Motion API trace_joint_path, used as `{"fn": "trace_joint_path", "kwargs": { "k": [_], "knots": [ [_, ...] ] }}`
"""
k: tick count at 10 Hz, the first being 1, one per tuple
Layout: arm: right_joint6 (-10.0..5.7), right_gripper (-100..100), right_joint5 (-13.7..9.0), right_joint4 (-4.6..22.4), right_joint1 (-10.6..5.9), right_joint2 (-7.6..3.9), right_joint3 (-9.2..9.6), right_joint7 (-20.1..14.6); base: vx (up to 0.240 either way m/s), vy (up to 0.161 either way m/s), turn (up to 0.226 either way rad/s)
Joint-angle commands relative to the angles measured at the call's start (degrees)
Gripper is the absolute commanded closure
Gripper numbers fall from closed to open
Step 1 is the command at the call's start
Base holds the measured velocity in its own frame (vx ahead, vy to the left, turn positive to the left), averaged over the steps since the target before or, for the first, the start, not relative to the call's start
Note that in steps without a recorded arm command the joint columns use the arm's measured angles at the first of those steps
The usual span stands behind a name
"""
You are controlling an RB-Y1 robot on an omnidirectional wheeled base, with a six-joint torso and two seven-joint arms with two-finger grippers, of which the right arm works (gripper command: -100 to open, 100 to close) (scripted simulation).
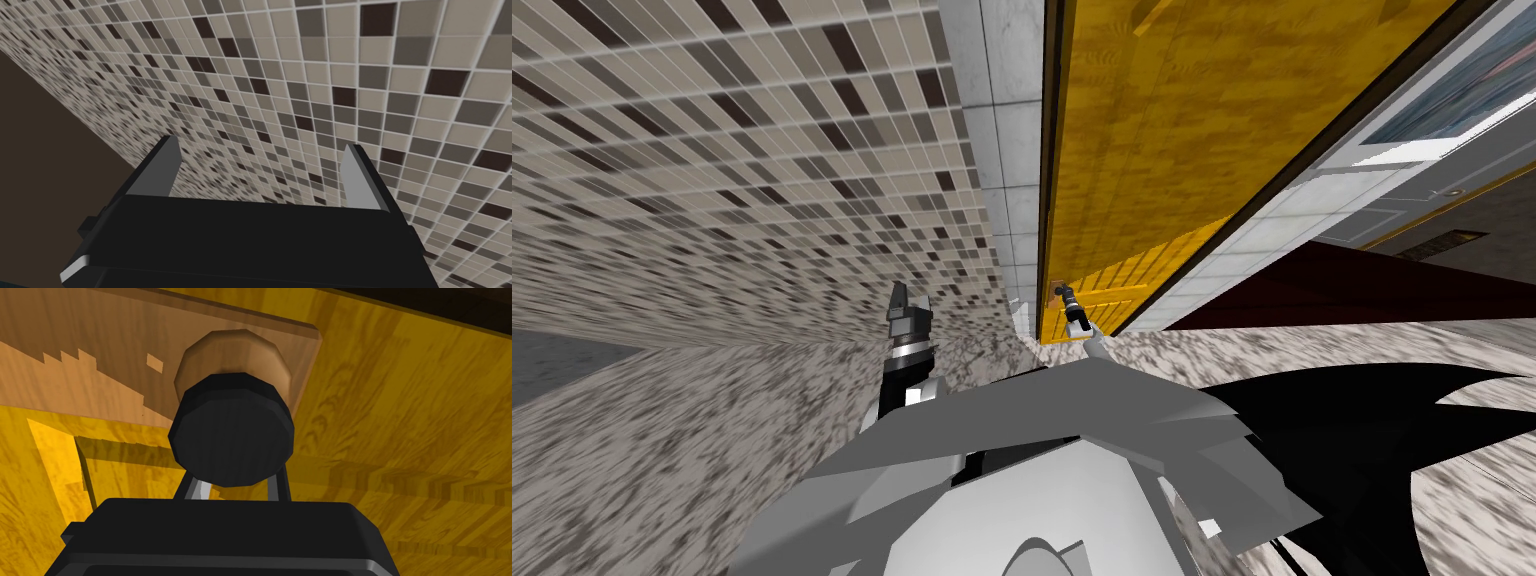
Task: Pull the door open
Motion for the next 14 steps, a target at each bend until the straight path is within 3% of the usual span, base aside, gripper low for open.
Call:
{"fn": "trace_joint_path", "kwargs": {
  "k": [1, 6, 7, 14],
  "knots": [
    [-0.47, 100, 0.2, 0.0, -0.61, 0.96, 1.82, -0.4, 0.007, 0.007, 0.009],
    [-0.47, 100, 0.2, 0.0, -0.61, 0.96, 1.82, -0.4, 0.002, 0.002, -0.005],
    [-0.25, 100, -1.4, 0.3, 0.07, -0.45, 0.30, -2.6, -0.036, -0.043, 0.007],
    [-0.28, 100, -6.6, 0.9, -0.18, -1.54, 1.53, -11.8, -0.067, -0.028, 0.067]
  ]
}}
